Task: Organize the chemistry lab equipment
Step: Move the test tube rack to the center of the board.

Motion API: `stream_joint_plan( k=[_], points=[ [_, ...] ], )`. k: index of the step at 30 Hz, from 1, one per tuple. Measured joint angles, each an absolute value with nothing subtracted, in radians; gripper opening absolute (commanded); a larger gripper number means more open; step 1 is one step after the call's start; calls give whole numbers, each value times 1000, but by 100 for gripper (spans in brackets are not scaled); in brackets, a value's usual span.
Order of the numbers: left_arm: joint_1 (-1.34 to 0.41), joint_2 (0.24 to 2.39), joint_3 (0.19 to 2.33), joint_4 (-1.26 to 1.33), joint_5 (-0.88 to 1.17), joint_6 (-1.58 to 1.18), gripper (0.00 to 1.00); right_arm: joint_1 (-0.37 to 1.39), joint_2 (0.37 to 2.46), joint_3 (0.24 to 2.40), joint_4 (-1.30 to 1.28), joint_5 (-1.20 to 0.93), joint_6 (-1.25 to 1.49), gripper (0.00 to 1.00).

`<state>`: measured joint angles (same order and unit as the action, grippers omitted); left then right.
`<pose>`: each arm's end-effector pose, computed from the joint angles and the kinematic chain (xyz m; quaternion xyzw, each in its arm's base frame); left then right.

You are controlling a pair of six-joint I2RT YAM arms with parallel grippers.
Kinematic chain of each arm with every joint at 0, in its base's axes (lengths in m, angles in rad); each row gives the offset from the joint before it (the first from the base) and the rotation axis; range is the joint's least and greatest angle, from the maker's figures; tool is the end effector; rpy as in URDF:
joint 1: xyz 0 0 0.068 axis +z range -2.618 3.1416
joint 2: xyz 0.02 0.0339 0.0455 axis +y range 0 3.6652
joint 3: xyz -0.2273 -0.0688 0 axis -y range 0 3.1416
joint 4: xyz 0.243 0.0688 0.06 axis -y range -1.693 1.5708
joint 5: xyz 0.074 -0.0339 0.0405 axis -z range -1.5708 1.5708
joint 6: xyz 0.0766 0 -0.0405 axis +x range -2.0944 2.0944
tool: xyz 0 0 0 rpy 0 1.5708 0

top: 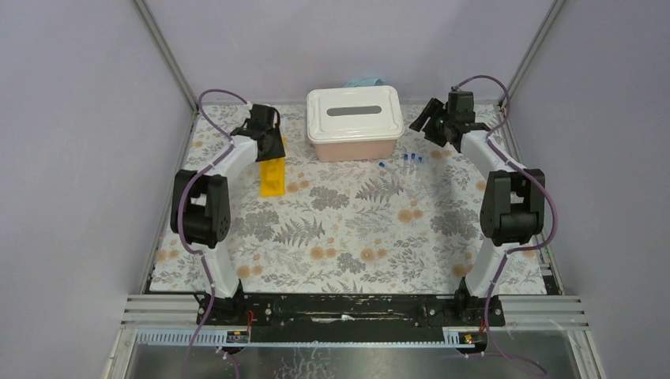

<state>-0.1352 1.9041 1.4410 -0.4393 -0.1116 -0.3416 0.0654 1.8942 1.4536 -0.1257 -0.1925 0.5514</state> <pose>0.4288 -0.0497 0.1556 -0.1154 0.9363 -0.0261 0.3307 0.4616 0.0449 0.1996 0.1650 0.8579 0.2257 0.4310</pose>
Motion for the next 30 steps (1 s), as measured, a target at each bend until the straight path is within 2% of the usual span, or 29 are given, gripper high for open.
stream_joint_plan(
  k=[16, 30],
  points=[
    [-402, 1598, 1124, -549, -128, -493, 12, 65, 1655, 1267, -126, -165, 524, 69],
    [-634, 1459, 1025, -611, -112, -562, 12, 65, 1547, 1127, -174, -131, 479, 69]
  ],
)
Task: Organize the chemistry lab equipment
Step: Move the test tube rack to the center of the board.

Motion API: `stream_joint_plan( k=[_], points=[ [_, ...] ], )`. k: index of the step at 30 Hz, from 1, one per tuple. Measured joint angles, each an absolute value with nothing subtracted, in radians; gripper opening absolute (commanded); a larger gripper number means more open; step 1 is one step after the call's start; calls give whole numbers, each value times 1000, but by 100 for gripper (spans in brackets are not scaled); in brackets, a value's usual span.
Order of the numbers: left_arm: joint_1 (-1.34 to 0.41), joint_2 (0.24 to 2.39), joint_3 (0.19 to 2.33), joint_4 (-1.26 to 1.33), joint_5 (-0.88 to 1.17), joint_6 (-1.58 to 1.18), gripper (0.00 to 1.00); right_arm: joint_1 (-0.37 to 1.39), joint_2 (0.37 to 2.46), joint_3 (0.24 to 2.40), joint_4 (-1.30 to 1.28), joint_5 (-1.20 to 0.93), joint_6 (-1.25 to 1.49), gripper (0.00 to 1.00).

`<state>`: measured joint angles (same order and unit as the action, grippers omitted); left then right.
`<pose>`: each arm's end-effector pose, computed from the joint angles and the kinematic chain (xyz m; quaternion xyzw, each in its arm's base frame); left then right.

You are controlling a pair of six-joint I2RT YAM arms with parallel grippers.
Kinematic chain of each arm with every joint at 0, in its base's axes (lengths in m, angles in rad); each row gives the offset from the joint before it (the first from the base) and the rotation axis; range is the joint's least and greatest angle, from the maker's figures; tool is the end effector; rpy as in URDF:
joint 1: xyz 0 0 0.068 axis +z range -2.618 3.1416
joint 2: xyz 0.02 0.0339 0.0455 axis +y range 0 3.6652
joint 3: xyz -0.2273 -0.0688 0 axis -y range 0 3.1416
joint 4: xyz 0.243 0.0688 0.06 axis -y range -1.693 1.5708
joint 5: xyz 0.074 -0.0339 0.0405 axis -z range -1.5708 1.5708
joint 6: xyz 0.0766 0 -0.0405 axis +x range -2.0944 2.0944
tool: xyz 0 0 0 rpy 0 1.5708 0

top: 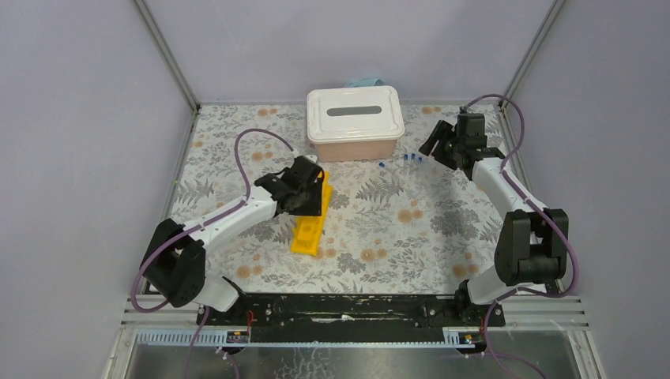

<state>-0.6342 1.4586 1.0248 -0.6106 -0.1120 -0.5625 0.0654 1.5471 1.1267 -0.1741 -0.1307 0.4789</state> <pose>0.2594 -0.1802 0.1619 0.0200 0.9640 -0.1017 0.2451 0.3837 0.0351 0.2124 0.1509 0.8688 0.1814 0.4353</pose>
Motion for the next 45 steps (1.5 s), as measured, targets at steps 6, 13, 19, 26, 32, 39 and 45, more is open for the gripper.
stream_joint_plan(
  k=[6, 13, 19, 26, 32, 39, 45],
  points=[
    [-688, 1455, 1020, -599, -42, -524, 12, 65, 1533, 1109, -201, -117, 456, 69],
    [-732, 1514, 1052, -593, 16, -440, 12, 65, 1511, 1080, -220, -108, 434, 69],
    [-740, 1634, 1171, -595, 45, -338, 12, 66, 1511, 1073, -245, -91, 413, 69],
    [-741, 1788, 1348, -601, 59, -222, 12, 75, 1531, 1072, -255, -68, 392, 68],
    [-740, 1864, 1438, -601, 62, -150, 14, 86, 1605, 1082, -258, -47, 370, 68],
    [-714, 1882, 1459, -596, 98, -125, 29, 87, 1695, 1125, -260, -34, 353, 68],
    [-688, 1882, 1457, -588, 125, -114, 43, 87, 1745, 1165, -257, -34, 348, 67]
  ],
)
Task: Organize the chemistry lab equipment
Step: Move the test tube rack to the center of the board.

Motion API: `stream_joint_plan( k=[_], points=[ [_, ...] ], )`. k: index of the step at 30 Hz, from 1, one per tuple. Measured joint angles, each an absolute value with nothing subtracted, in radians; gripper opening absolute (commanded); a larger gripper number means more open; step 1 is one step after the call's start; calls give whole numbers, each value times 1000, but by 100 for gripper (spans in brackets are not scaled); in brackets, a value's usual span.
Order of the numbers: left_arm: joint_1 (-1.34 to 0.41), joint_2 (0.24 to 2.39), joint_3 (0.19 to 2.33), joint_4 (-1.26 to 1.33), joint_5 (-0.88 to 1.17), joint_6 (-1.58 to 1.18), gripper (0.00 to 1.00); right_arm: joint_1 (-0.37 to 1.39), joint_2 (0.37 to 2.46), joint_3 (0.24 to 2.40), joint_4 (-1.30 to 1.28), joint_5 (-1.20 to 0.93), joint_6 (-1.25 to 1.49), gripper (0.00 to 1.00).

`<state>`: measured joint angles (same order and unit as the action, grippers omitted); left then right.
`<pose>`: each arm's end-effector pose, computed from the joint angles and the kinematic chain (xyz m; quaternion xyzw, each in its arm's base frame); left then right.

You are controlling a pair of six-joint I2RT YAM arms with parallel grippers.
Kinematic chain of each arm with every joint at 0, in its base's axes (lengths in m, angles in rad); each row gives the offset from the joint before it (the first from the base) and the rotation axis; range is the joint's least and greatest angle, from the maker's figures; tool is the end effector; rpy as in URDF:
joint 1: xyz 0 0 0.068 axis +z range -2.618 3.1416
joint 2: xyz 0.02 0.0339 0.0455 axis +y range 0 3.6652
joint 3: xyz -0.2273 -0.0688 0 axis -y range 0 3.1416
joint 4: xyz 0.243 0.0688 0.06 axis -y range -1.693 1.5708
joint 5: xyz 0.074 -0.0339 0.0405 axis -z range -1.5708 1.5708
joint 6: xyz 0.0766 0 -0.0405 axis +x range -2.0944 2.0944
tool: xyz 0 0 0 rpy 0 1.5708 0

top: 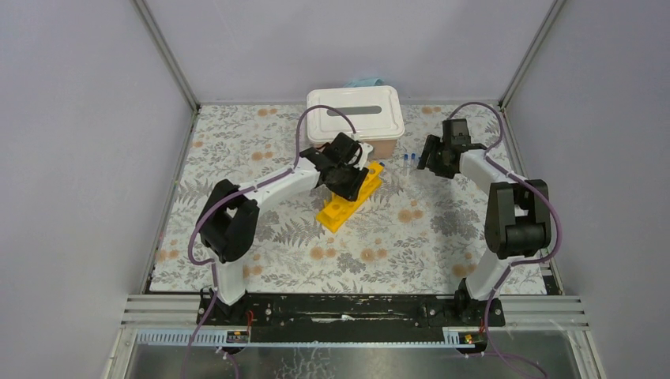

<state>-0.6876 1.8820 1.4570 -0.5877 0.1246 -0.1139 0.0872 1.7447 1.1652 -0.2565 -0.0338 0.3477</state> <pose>0.3148 -0.2709 0.1571 0.2879 0.9154 -0.1624 0.2298 0.3947 0.0371 0.1428 0.1152 0.9260 0.0929 0.3473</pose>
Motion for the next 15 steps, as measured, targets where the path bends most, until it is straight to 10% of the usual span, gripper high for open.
stream_joint_plan(
  k=[15],
  points=[
    [-668, 1882, 1438, -587, 133, -109, 57, 94, 1829, 1238, -254, -5, 310, 64]
  ],
)
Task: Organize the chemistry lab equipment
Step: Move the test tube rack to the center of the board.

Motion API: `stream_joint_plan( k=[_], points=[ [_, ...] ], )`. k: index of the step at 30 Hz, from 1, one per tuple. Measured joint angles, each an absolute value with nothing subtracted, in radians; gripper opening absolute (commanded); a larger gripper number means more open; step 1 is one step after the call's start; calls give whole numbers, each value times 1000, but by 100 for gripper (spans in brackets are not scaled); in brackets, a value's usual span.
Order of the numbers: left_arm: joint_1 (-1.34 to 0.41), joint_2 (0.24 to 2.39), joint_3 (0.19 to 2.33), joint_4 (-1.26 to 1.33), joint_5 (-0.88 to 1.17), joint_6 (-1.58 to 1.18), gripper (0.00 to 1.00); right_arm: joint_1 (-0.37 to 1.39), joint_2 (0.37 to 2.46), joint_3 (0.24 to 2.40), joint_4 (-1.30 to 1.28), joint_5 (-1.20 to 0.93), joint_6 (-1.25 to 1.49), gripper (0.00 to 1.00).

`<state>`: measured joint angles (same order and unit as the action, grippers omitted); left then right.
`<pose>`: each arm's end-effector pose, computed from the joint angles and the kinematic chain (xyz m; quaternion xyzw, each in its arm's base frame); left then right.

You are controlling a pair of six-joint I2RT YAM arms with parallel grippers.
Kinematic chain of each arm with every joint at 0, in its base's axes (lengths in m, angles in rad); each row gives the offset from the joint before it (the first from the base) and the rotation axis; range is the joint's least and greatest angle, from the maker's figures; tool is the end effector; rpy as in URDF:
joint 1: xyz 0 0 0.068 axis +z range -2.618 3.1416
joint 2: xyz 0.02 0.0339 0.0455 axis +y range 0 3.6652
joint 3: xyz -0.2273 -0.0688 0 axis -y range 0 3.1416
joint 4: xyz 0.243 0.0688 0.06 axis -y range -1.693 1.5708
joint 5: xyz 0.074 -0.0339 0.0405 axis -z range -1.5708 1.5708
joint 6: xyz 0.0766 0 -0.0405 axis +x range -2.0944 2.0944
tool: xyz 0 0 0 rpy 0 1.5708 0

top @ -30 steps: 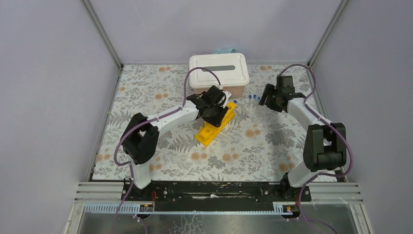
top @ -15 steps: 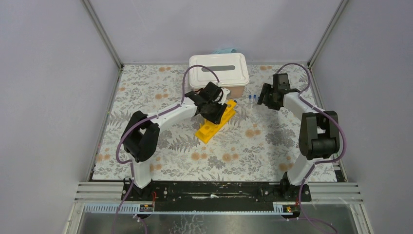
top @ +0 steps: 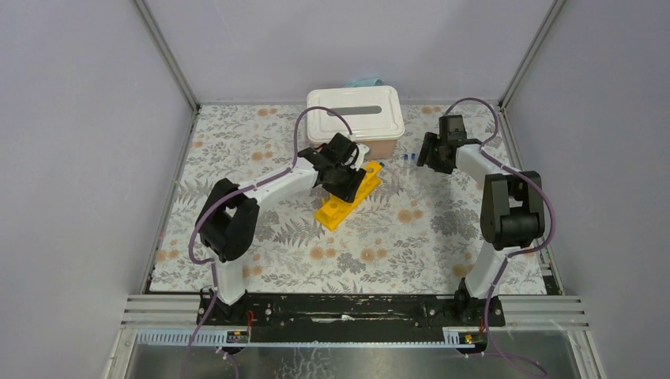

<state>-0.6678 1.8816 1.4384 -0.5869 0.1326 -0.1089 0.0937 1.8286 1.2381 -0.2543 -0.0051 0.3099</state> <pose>0.3172 -0.2630 0.1514 0.2822 0.9194 -0.1600 0.2225 0.4113 0.0390 0.1352 0.1000 0.9295 0.0735 0.3474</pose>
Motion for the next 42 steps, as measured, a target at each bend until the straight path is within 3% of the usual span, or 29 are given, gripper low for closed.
stream_joint_plan(
  k=[8, 9, 10, 11, 36, 42],
  points=[
    [-660, 1882, 1437, -591, 136, -110, 61, 105, 1871, 1250, -252, 11, 298, 61],
    [-660, 1882, 1437, -591, 136, -110, 88, 108, 1877, 1253, -253, 12, 296, 61],
    [-660, 1882, 1437, -591, 136, -110, 97, 111, 1884, 1256, -252, 12, 295, 61],
    [-660, 1880, 1437, -591, 137, -107, 99, 113, 1888, 1259, -252, 13, 294, 60],
    [-660, 1724, 1440, -587, 109, -194, 99, 123, 1964, 1293, -249, 38, 280, 47],
    [-660, 1633, 1428, -562, 65, -241, 99, 124, 1964, 1293, -238, 41, 278, 33]
  ],
)
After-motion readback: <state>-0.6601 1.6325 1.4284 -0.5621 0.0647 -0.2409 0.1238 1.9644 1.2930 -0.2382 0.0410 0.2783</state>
